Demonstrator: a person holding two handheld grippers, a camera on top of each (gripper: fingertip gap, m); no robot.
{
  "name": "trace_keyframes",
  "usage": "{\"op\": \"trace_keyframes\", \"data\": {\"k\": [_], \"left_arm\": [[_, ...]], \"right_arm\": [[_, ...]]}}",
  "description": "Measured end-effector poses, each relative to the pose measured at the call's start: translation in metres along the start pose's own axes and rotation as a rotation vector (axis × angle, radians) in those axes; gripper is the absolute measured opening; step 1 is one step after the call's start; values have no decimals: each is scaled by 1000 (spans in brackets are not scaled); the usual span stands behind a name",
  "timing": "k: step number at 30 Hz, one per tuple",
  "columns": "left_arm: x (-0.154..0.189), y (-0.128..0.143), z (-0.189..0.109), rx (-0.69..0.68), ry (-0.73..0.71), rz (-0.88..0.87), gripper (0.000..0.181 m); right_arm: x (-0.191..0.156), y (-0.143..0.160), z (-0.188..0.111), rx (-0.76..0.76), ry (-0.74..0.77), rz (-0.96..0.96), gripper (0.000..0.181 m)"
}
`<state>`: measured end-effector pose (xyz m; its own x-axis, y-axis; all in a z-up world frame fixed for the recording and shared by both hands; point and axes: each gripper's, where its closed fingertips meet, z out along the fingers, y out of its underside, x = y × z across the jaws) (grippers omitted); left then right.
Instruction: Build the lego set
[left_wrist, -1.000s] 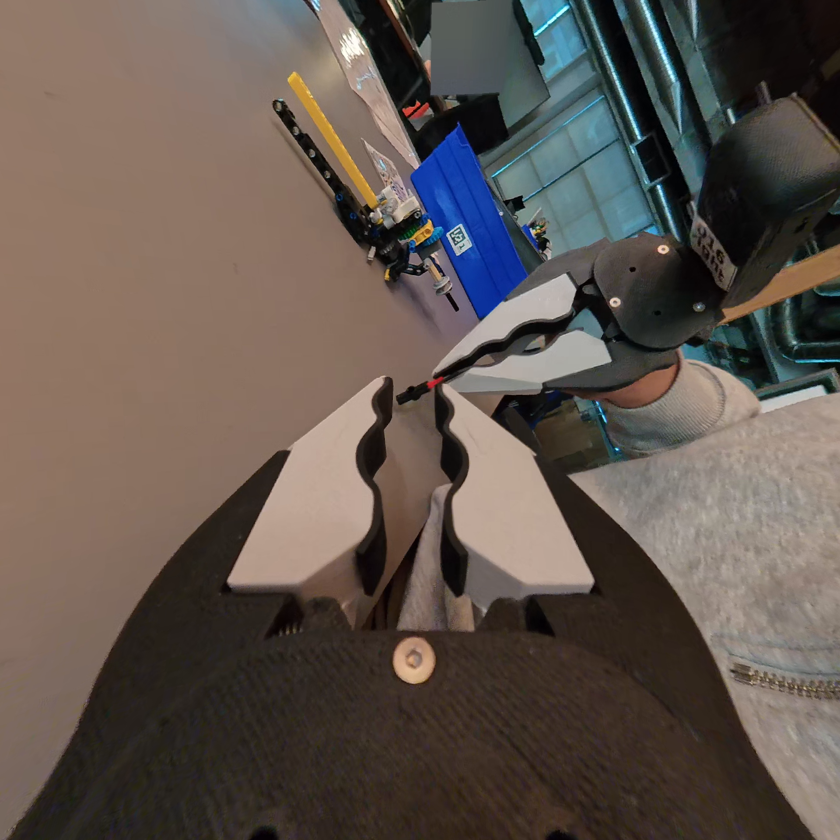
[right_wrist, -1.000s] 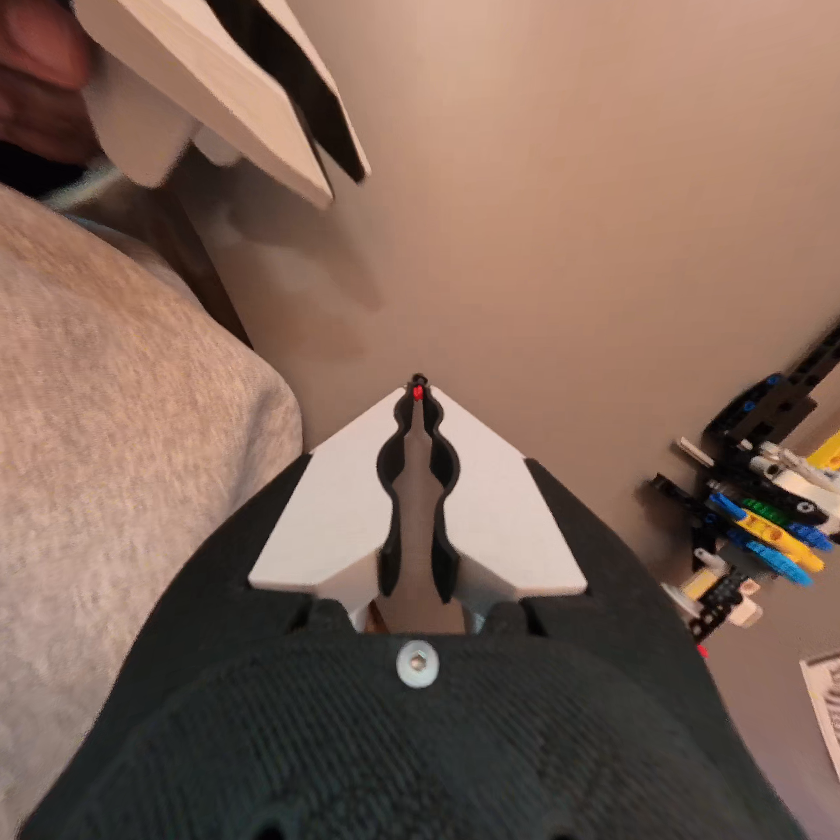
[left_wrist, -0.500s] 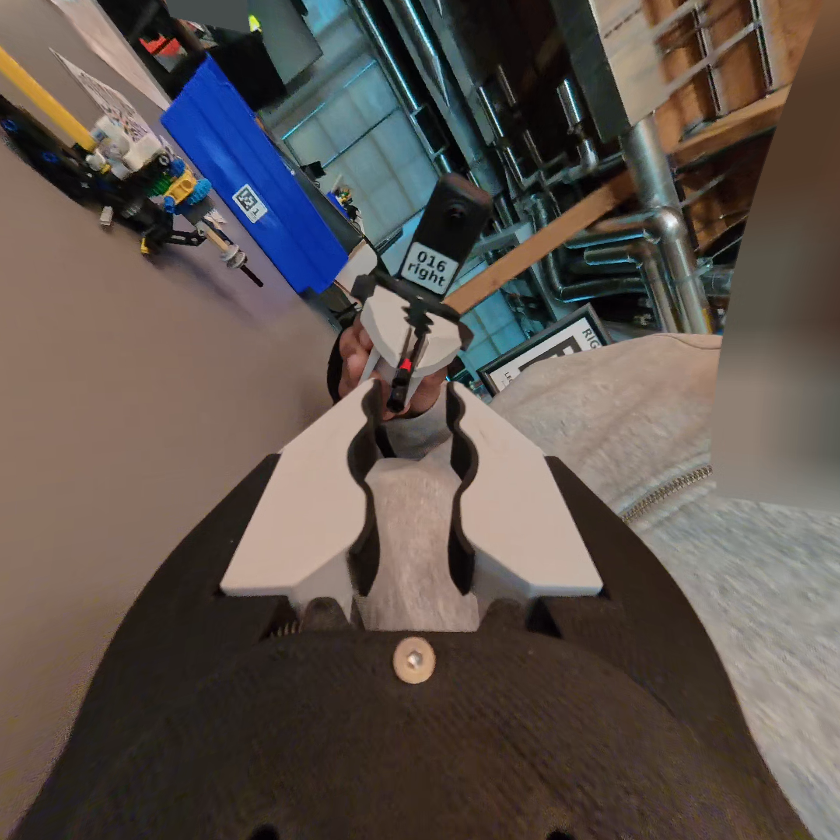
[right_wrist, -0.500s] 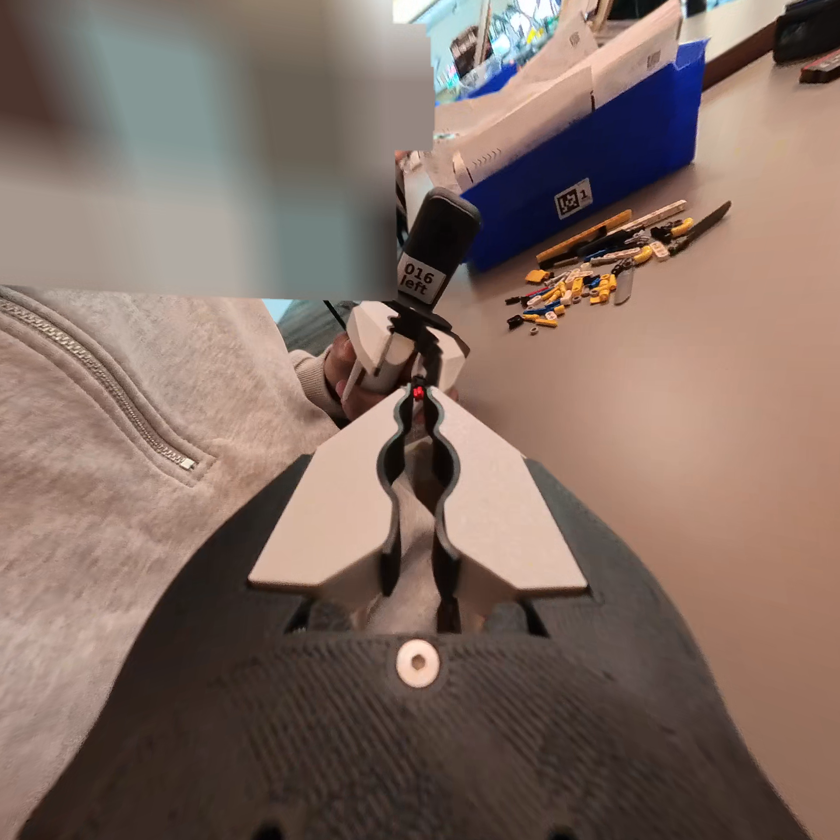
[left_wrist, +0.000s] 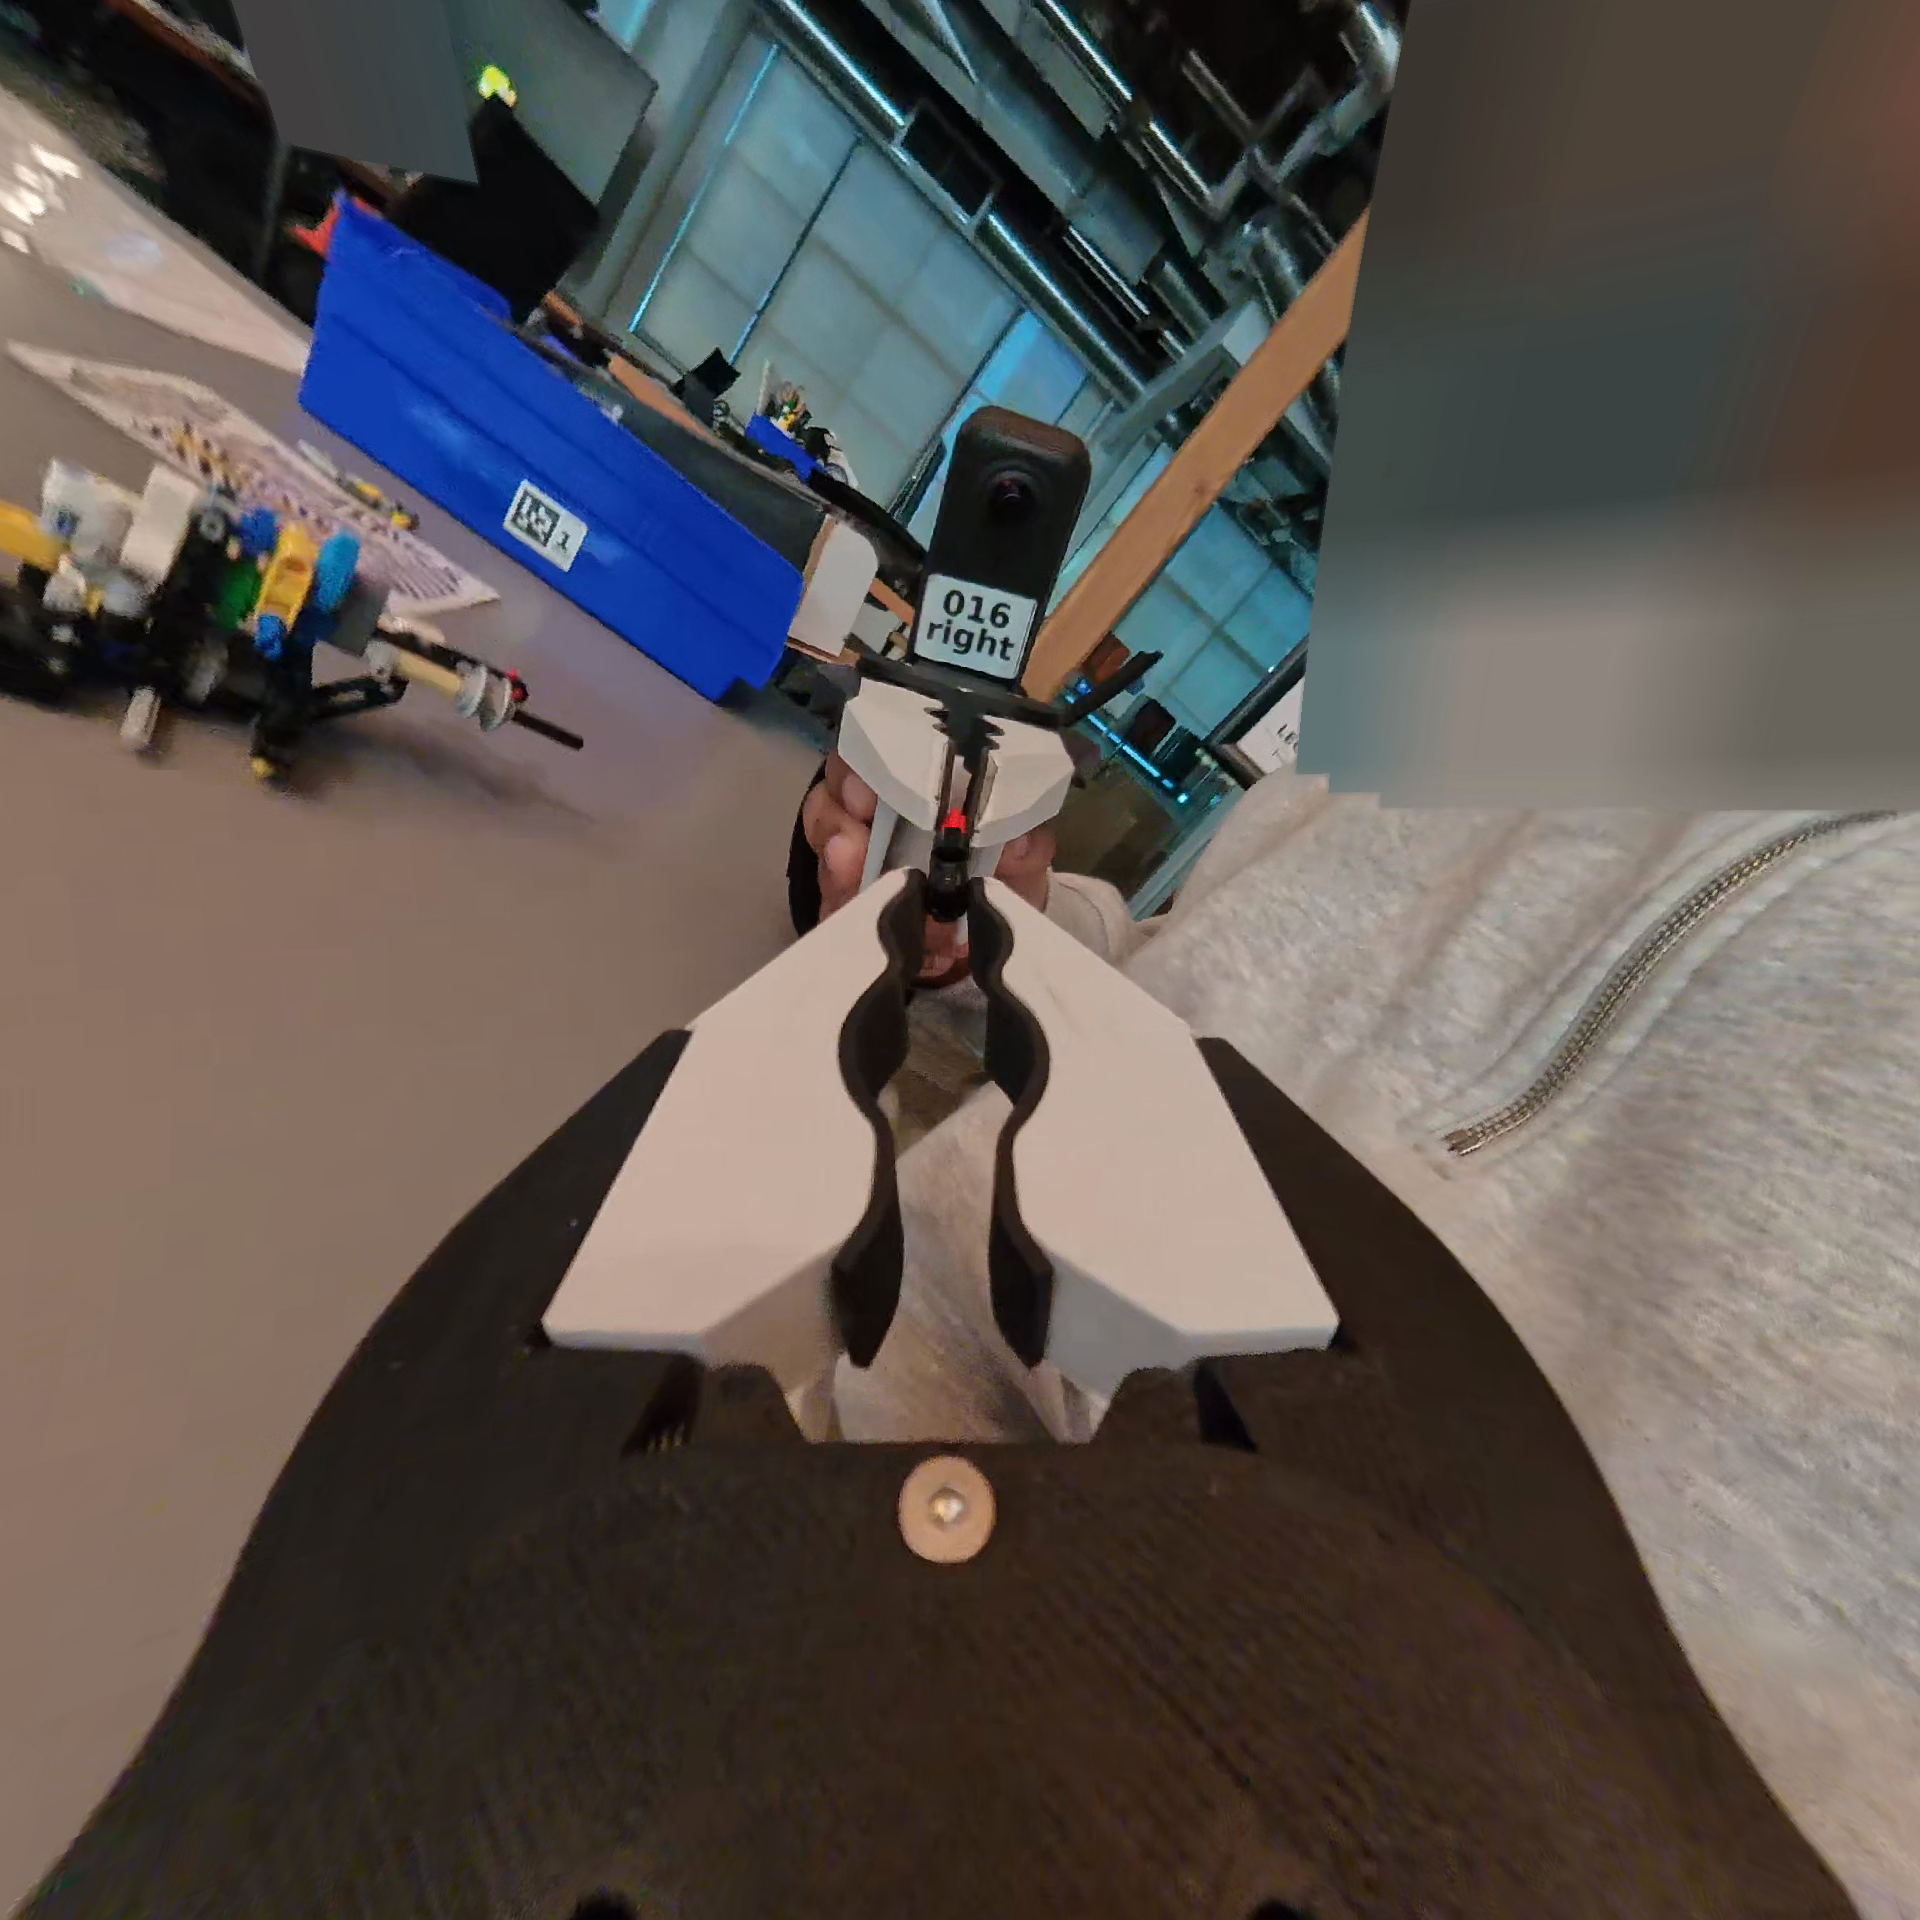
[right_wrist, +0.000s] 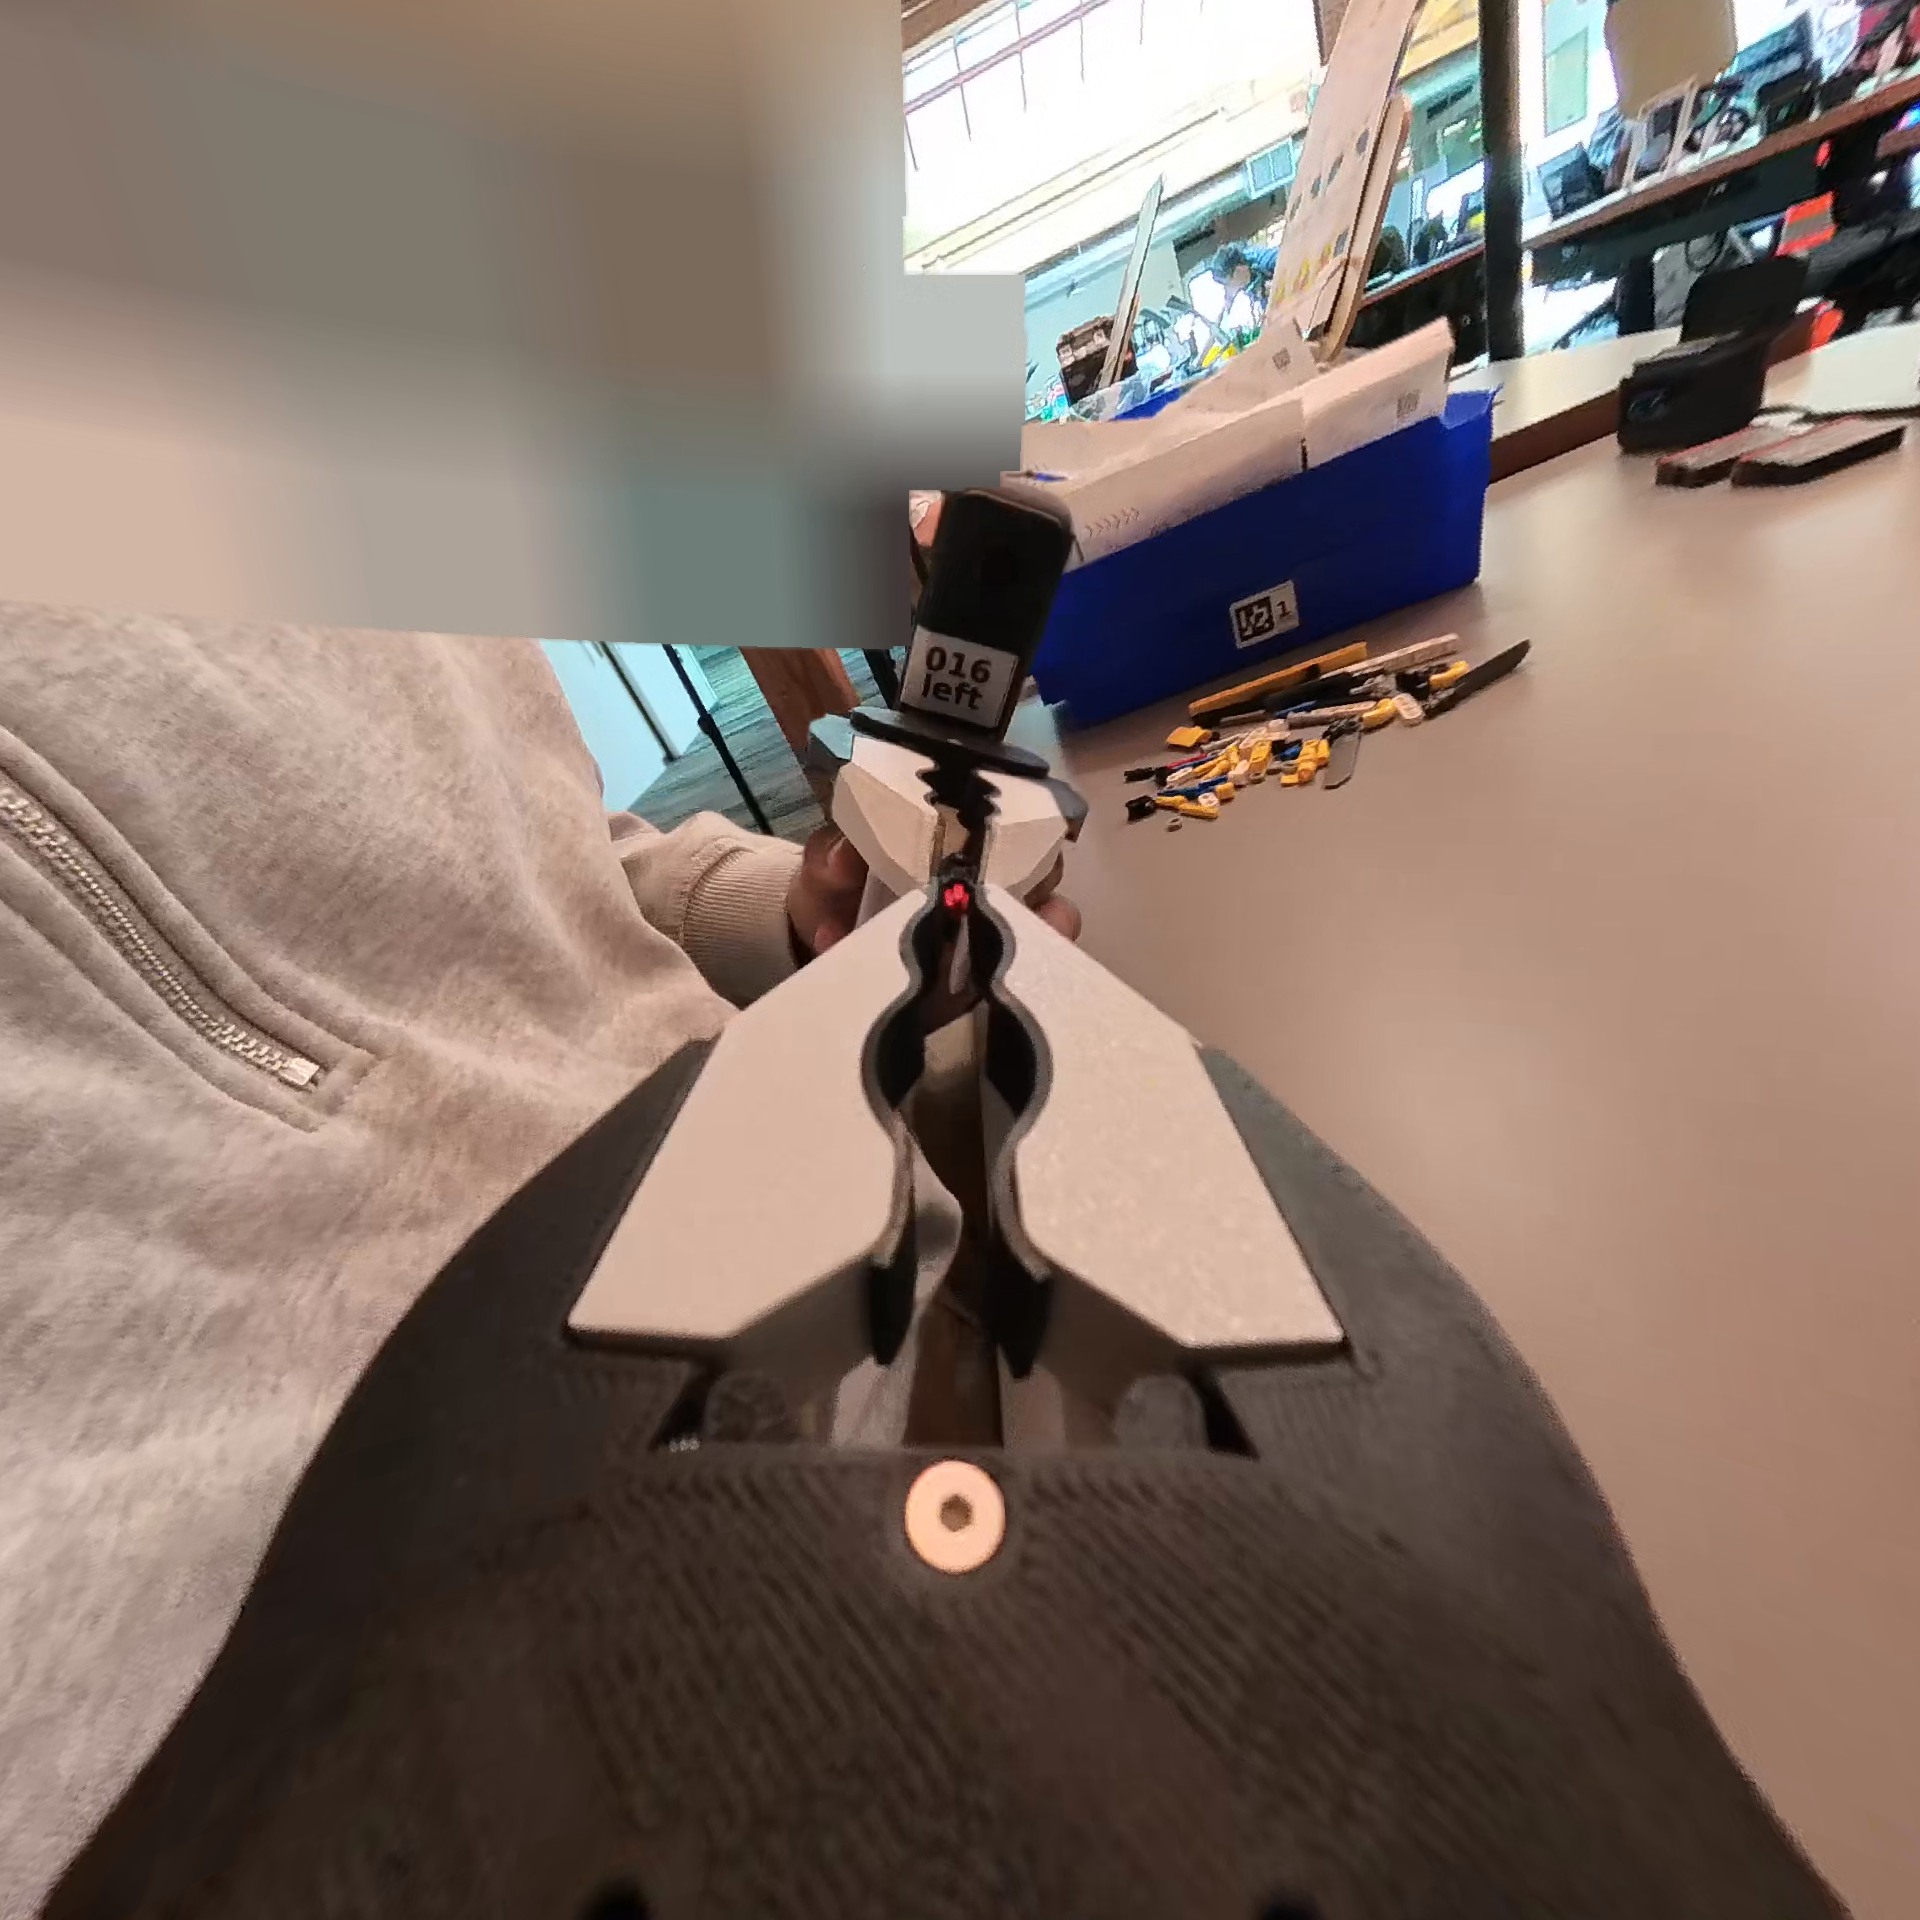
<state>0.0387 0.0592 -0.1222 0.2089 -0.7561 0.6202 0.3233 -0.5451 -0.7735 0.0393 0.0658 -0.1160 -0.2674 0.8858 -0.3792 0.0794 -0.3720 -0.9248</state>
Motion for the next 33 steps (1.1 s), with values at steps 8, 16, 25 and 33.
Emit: {"op": "trace_keyframes", "data": {"k": [8, 16, 25, 33], "left_arm": [[3, -1, 13, -52, 25, 129, 5], [2, 0, 4, -57, -8, 180, 7], [3, -2, 2, -50, -1, 153, 5], [0, -2, 3, -48, 0, 142, 5]], "right_arm": [[-3, 3, -5, -23, 5, -79, 2], [-3, 2, -3, 2, 9, -104, 2], [-3, 2, -1, 13, 5, -98, 2], [0, 4, -3, 9, 11, -80, 5]]}}
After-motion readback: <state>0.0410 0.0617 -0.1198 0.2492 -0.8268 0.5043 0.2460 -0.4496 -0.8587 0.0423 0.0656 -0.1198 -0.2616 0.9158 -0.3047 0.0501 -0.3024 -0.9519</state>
